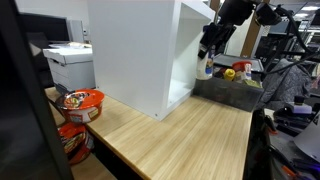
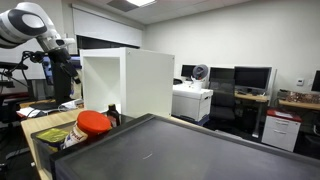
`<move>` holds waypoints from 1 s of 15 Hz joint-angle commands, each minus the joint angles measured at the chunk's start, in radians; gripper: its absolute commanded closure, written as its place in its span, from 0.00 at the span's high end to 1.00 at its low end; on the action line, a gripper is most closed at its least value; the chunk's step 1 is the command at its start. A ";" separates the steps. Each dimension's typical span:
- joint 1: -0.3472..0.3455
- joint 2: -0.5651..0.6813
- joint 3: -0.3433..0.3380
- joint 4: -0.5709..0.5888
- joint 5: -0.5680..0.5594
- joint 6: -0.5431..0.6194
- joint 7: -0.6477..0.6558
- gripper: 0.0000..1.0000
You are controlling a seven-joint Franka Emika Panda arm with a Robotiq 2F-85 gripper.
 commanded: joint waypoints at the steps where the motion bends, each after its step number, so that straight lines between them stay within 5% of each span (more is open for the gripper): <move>1: -0.051 0.046 0.050 0.020 -0.037 0.065 0.083 0.58; 15: -0.144 0.095 0.127 0.013 -0.207 0.180 0.282 0.58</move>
